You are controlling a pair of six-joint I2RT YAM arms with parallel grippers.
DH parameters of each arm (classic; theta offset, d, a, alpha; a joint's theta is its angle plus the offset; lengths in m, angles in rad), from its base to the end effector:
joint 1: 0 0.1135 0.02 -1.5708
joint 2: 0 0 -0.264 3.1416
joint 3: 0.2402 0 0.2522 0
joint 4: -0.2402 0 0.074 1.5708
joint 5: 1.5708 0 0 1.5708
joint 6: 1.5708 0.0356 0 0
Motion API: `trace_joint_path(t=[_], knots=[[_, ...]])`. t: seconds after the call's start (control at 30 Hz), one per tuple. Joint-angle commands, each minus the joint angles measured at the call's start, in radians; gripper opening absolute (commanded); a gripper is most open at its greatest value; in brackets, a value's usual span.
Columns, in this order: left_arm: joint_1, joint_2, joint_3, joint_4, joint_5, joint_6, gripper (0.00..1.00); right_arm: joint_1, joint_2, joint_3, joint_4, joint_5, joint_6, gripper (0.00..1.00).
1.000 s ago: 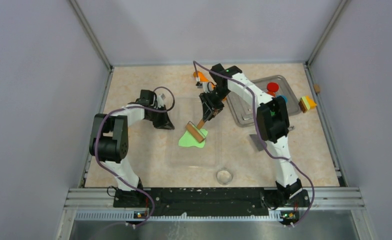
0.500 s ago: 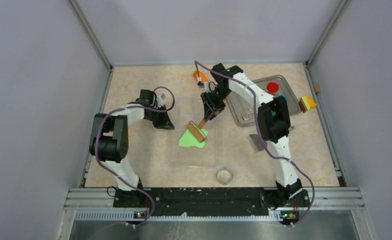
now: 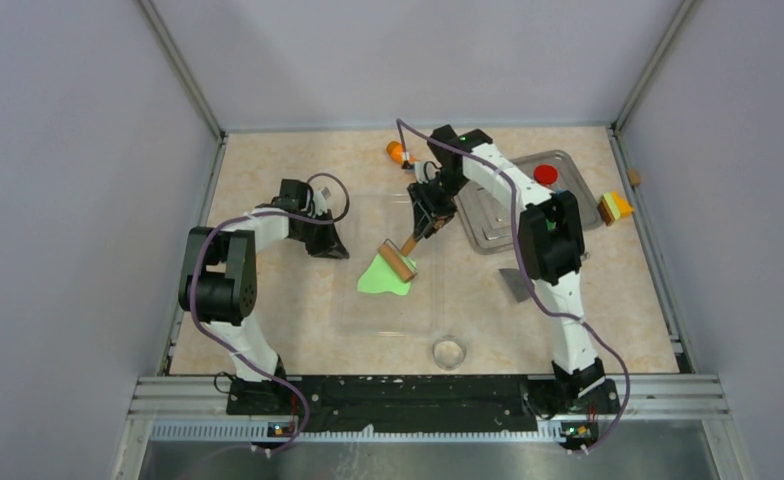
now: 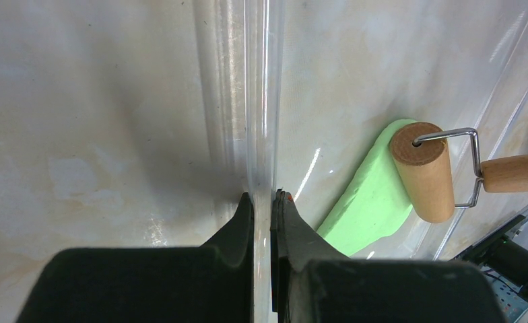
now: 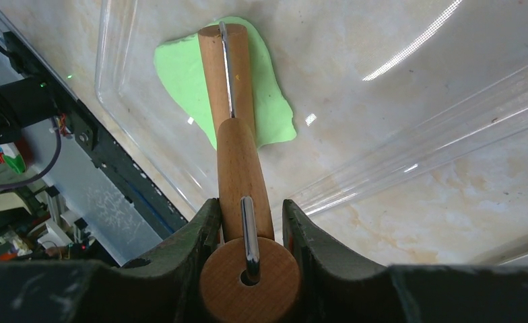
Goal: Roll out the dumpling wrappers from the dough
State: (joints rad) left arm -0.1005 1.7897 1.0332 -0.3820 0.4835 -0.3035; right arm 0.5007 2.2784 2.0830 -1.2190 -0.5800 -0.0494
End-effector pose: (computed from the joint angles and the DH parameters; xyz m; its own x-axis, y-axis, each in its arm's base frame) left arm 0.3375 -0.0507 0.1509 -0.9466 -0.1705 -0.2737 -0.0003 0.8492 -0.5280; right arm 0.3939 0.2378 0.2229 -0.8420 -0.5078 -0.1823 -0.5186 0.6686 0.5330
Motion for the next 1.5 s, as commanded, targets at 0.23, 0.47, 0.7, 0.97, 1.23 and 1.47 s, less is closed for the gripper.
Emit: trace_joint_path(t=[0.23,0.47,0.7,0.97,1.23,1.47], knots=[[0.013,0.014,-0.002,0.023,-0.028,0.012,0.00,-0.067,0.017,-0.031,0.017,0.393,-0.089,0.00],[0.013,0.016,-0.002,0.025,-0.027,0.010,0.00,-0.083,0.015,-0.025,0.021,0.416,-0.095,0.00],[0.013,0.016,-0.001,0.027,-0.022,0.009,0.00,-0.107,0.008,-0.017,0.023,0.439,-0.104,0.00],[0.013,0.019,0.002,0.033,-0.007,0.001,0.00,-0.108,-0.026,0.032,0.016,0.370,-0.116,0.00],[0.013,0.021,0.003,0.029,0.012,0.006,0.00,-0.093,-0.138,0.214,0.002,-0.158,-0.226,0.00],[0.013,0.035,0.013,0.020,0.015,0.000,0.00,-0.056,-0.105,0.096,-0.036,-0.214,-0.272,0.00]])
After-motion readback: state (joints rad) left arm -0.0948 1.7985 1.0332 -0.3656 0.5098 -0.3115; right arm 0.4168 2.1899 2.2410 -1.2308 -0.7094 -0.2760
